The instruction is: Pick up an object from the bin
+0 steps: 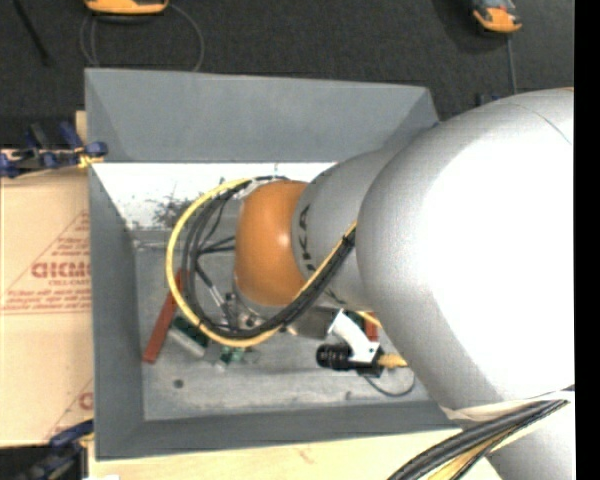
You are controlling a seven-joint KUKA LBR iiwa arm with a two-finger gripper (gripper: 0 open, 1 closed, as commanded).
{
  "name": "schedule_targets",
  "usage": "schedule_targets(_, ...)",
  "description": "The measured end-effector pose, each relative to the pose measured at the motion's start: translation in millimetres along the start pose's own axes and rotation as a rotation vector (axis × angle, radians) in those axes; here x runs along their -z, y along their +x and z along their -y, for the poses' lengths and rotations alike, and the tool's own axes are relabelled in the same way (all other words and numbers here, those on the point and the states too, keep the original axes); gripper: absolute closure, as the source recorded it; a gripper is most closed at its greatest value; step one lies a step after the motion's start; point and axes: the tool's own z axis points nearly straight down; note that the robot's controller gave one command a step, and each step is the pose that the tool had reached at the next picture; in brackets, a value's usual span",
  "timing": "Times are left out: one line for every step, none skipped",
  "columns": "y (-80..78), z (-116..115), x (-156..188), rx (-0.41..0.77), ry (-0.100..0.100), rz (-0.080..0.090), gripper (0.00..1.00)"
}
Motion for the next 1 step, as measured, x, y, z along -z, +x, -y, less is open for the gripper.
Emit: schedule_targets(0.2, 0.8, 22.6, 0.002, 0.002, -0.001, 1.0)
